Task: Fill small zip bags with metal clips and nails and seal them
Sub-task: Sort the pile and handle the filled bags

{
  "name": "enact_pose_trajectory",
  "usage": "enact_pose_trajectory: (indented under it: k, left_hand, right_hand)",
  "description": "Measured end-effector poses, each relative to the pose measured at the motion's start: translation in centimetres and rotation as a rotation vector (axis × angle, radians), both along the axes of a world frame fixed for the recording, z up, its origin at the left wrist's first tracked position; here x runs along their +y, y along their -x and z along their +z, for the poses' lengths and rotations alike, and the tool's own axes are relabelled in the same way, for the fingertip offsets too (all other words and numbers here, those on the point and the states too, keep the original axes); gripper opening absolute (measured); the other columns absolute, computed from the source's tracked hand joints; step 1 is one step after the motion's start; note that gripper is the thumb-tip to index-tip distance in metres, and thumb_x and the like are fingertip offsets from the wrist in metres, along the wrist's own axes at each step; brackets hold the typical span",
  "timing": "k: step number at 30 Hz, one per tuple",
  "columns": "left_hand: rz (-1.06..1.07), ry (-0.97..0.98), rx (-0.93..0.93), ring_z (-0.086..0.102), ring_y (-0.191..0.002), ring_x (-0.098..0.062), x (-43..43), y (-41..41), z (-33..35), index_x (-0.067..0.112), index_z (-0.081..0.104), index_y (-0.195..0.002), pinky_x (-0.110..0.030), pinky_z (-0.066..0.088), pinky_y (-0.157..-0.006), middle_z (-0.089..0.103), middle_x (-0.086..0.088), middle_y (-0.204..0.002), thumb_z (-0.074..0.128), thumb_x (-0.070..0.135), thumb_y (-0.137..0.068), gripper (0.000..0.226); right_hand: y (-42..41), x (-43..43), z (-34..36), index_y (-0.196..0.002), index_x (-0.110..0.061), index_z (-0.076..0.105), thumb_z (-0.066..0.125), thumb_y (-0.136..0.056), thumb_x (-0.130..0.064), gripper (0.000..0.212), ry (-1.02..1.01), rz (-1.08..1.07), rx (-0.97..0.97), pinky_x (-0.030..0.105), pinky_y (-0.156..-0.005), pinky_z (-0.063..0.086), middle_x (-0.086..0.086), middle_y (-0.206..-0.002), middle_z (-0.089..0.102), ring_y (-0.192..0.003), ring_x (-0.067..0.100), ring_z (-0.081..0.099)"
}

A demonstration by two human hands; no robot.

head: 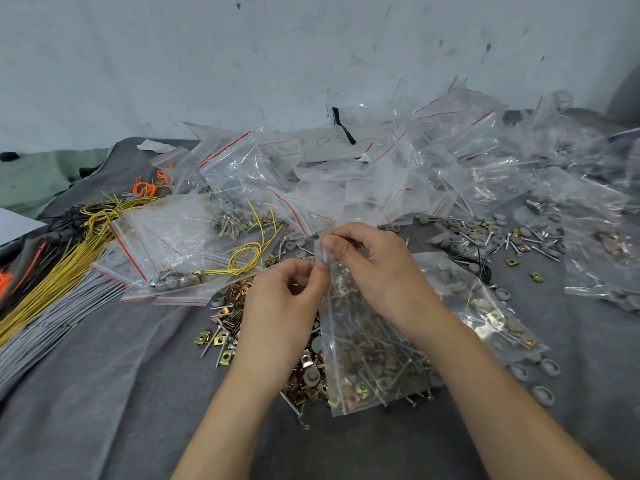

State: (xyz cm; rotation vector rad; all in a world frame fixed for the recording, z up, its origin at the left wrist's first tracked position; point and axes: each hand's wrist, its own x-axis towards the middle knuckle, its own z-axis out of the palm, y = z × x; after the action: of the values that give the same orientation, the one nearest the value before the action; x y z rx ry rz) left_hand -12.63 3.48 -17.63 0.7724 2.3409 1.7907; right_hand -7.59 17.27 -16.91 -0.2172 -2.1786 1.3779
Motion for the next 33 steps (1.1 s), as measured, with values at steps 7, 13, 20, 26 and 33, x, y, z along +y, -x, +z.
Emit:
enact_pose_trajectory:
  k: [7, 13, 20, 26, 33]
  left_hand:
    - [-0.007, -0.054, -0.039, 0.047, -0.056, -0.009, 0.4, -0.2, 0.3, 0.018, 0.067, -0.074, -0.049, 0.053, -0.067, 0.057, 0.013, -0.058, 0.065, 0.028, -0.091, 0.020]
    - [0.021, -0.063, -0.018, 0.048, -0.054, -0.008, 0.6, -0.1, 0.2, 0.020, 0.067, -0.075, -0.040, 0.048, -0.059, 0.058, 0.015, -0.058, 0.064, 0.033, -0.093, 0.022]
    - [0.026, -0.068, -0.024, 0.044, -0.054, -0.010, 0.7, -0.2, 0.2, 0.020, 0.065, -0.075, -0.030, 0.039, -0.056, 0.055, 0.015, -0.056, 0.062, 0.033, -0.094, 0.023]
    - [0.011, -0.141, -0.028, 0.044, -0.057, -0.015, 0.7, -0.3, 0.5, 0.016, 0.065, -0.077, -0.032, 0.036, -0.056, 0.057, 0.006, -0.062, 0.063, 0.032, -0.094, 0.023]
    - [-0.042, -0.064, -0.057, 0.044, -0.051, -0.008, 1.0, -0.7, 0.1, 0.013, 0.066, -0.080, -0.021, 0.036, -0.049, 0.057, 0.009, -0.058, 0.061, 0.025, -0.095, 0.020]
  right_hand:
    - [0.0, 0.0, 0.0, -0.098, -0.028, 0.074, 0.063, -0.098, -0.031, 0.011, -0.008, -0.008, 0.012, 0.007, -0.076, 0.041, -0.015, -0.091, 0.073, -0.088, -0.003, 0.063]
    - [0.1, 0.1, -0.2, -0.099, -0.025, 0.076, 0.063, -0.098, -0.031, 0.014, -0.002, 0.016, -0.006, 0.012, -0.080, 0.046, -0.015, -0.092, 0.074, -0.092, 0.000, 0.065]
    - [0.2, 0.2, -0.4, -0.098, -0.026, 0.075, 0.063, -0.098, -0.034, 0.014, -0.016, 0.016, 0.000, 0.015, -0.081, 0.047, -0.015, -0.092, 0.074, -0.093, 0.002, 0.066]
    - [0.1, 0.1, -0.2, -0.096, -0.021, 0.075, 0.064, -0.098, -0.030, 0.015, -0.005, 0.037, -0.009, 0.022, -0.085, 0.049, -0.010, -0.093, 0.075, -0.092, 0.006, 0.067]
    - [0.4, 0.1, -0.1, -0.100, -0.014, 0.074, 0.062, -0.098, -0.027, 0.017, -0.084, -0.124, 0.053, 0.017, -0.080, 0.045, -0.004, -0.097, 0.072, -0.089, 0.004, 0.062]
